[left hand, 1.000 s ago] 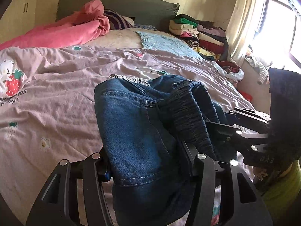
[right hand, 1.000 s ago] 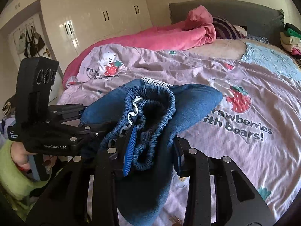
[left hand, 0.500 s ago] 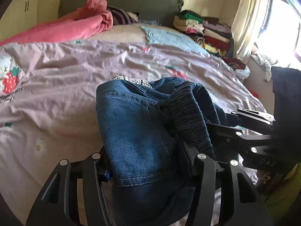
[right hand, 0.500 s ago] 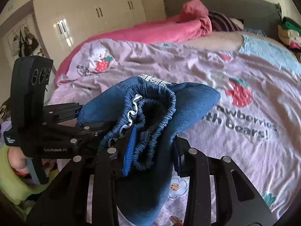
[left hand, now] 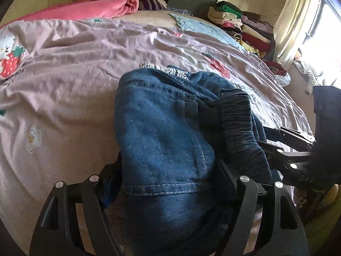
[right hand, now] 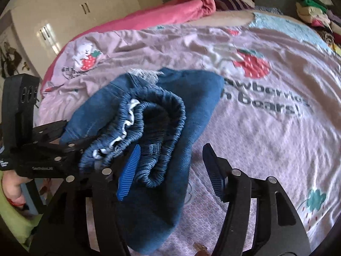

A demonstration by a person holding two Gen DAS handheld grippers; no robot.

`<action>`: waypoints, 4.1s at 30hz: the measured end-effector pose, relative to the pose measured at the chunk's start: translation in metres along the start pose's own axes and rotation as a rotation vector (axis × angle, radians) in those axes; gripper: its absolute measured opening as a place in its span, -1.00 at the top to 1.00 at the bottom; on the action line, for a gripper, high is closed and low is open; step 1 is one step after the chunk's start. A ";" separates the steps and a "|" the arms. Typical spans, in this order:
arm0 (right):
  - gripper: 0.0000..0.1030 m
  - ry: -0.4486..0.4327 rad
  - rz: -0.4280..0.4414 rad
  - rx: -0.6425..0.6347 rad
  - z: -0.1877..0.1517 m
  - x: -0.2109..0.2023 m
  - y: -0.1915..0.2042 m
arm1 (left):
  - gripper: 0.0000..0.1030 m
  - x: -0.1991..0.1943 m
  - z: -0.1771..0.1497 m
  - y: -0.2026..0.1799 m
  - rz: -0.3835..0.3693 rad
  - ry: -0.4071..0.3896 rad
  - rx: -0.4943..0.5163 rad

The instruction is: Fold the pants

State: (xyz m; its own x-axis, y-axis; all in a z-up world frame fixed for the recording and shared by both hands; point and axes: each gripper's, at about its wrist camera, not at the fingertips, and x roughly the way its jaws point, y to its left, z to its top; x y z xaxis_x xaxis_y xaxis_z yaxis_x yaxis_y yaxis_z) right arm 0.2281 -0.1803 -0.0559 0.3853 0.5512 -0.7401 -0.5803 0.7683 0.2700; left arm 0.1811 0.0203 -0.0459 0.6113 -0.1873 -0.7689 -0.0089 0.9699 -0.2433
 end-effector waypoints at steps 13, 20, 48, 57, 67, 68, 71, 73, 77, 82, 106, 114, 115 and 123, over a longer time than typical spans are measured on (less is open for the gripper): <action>-0.21 -0.015 -0.033 0.017 0.001 -0.008 0.003 | -0.45 -0.006 -0.003 0.000 -0.013 -0.014 -0.015; -0.51 -0.070 -0.054 0.022 -0.003 -0.036 0.007 | -0.45 -0.031 -0.006 -0.001 -0.023 -0.054 -0.021; -0.82 -0.272 -0.164 -0.100 -0.065 -0.152 0.073 | -0.91 -0.153 -0.077 -0.027 0.069 -0.197 0.030; -0.82 -0.277 -0.166 -0.094 -0.079 -0.164 0.077 | -0.91 -0.161 -0.094 -0.030 0.082 -0.191 0.041; -0.82 -0.249 -0.184 -0.061 -0.098 -0.154 0.073 | -0.91 -0.156 -0.107 -0.032 0.078 -0.192 0.034; -0.82 -0.243 -0.186 -0.057 -0.099 -0.152 0.072 | -0.91 -0.155 -0.108 -0.032 0.081 -0.189 0.032; -0.82 -0.208 -0.194 -0.039 -0.105 -0.140 0.067 | -0.91 -0.150 -0.110 -0.030 0.081 -0.179 0.027; -0.82 -0.186 -0.210 -0.029 -0.108 -0.132 0.064 | -0.91 -0.145 -0.112 -0.027 0.084 -0.167 0.019; -0.82 -0.158 -0.217 -0.011 -0.114 -0.119 0.060 | -0.91 -0.138 -0.113 -0.022 0.094 -0.157 0.009; -0.82 -0.155 -0.218 0.002 -0.115 -0.114 0.058 | -0.91 -0.131 -0.114 -0.018 0.104 -0.143 0.002; -0.82 -0.160 -0.220 -0.003 -0.112 -0.116 0.061 | -0.91 -0.130 -0.116 -0.019 0.141 -0.133 0.007; -0.82 -0.158 -0.220 -0.003 -0.109 -0.117 0.063 | -0.91 -0.131 -0.116 -0.019 0.140 -0.133 0.009; -0.82 -0.159 -0.219 -0.004 -0.110 -0.117 0.062 | -0.91 -0.131 -0.116 -0.019 0.140 -0.133 0.010; -0.82 -0.161 -0.221 -0.005 -0.108 -0.117 0.064 | -0.91 -0.136 -0.116 -0.019 0.143 -0.139 0.008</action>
State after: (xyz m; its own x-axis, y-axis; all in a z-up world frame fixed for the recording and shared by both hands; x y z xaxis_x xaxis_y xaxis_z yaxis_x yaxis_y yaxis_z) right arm 0.0683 -0.2308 -0.0188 0.6116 0.4152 -0.6735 -0.4732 0.8742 0.1092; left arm 0.0063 0.0094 -0.0048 0.7076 -0.0245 -0.7061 -0.0975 0.9864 -0.1320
